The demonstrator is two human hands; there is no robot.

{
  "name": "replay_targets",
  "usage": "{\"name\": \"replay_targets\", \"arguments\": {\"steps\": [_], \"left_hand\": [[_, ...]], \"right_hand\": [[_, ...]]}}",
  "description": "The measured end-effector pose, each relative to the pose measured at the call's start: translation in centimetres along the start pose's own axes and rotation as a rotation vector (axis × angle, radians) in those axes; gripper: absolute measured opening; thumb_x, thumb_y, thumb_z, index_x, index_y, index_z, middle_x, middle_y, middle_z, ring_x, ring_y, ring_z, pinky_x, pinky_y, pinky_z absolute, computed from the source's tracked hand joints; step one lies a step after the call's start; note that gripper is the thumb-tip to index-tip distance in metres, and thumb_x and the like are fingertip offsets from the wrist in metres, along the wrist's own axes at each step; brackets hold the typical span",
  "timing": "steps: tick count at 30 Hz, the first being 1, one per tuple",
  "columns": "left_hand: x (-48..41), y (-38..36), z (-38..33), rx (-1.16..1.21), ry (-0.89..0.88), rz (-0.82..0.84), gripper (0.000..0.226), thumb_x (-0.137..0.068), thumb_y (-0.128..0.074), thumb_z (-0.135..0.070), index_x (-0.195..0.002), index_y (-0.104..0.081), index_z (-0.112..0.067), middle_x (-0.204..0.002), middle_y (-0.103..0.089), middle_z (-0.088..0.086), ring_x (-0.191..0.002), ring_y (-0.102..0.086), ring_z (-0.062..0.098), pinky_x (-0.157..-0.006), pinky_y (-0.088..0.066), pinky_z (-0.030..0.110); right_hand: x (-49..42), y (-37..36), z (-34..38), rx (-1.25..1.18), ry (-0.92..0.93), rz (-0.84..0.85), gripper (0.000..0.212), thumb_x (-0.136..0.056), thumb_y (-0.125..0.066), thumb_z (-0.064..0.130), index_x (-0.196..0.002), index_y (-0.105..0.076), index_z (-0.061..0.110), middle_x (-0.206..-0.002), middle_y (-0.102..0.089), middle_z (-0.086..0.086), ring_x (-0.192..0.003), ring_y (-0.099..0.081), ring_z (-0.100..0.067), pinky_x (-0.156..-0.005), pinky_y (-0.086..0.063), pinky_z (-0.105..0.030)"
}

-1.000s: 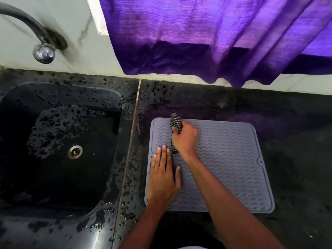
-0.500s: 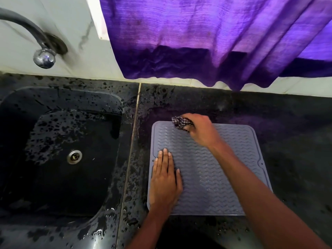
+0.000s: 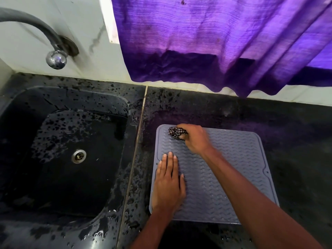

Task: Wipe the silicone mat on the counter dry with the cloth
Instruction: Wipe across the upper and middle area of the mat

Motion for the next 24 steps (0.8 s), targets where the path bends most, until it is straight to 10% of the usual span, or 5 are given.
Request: {"name": "replay_targets", "arguments": {"steps": [9,16,20,24], "left_hand": [[0.2,0.0,0.1,0.004,0.009,0.024,0.062,-0.101,-0.037,-0.034,-0.153,-0.036,0.0,-0.163,-0.029,0.016,-0.153,-0.022,0.029,-0.121,-0.022,0.045],[0.2,-0.3,0.2,-0.028,0.017,0.031,0.062,-0.101,-0.036,-0.036,-0.154,-0.035,-0.004,-0.164,-0.027,0.013,-0.154,-0.019,0.026,-0.122,-0.02,0.044],[0.3,0.1,0.2,-0.052,0.012,0.026,0.063,-0.101,-0.036,-0.037,-0.156,-0.032,-0.006,-0.165,-0.025,0.011,-0.154,-0.018,0.026,-0.121,-0.019,0.043],[0.2,0.1,0.1,-0.019,0.01,0.014,0.061,-0.1,-0.038,-0.036,-0.154,-0.037,-0.006,-0.163,-0.03,0.012,-0.153,-0.023,0.027,-0.12,-0.024,0.046]], "right_hand": [[-2.0,-1.6,3.8,-0.086,0.172,0.213,0.033,-0.085,-0.065,0.003,-0.114,-0.067,0.019,-0.102,-0.073,-0.003,-0.097,-0.066,-0.015,-0.082,-0.054,-0.038],[0.5,4.1,-5.0,0.069,0.027,0.126,0.03,-0.086,-0.063,0.006,-0.109,-0.067,0.025,-0.103,-0.071,-0.003,-0.095,-0.064,-0.023,-0.084,-0.052,-0.041],[1.8,3.4,-5.3,0.066,0.041,0.118,0.023,-0.089,-0.057,0.04,-0.107,-0.062,0.028,-0.097,-0.07,-0.001,-0.093,-0.065,-0.025,-0.074,-0.052,-0.039],[1.3,1.6,-3.6,0.113,0.076,0.035,0.026,-0.089,-0.063,0.019,-0.113,-0.061,0.027,-0.1,-0.07,-0.002,-0.097,-0.064,-0.028,-0.076,-0.051,-0.039]]}}
Point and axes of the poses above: each hand's wrist, its own x-axis away from the middle knuckle, its own y-axis out of the back of the hand, z = x × y, the point moved 4 cm from there along -x, towards the middle knuckle
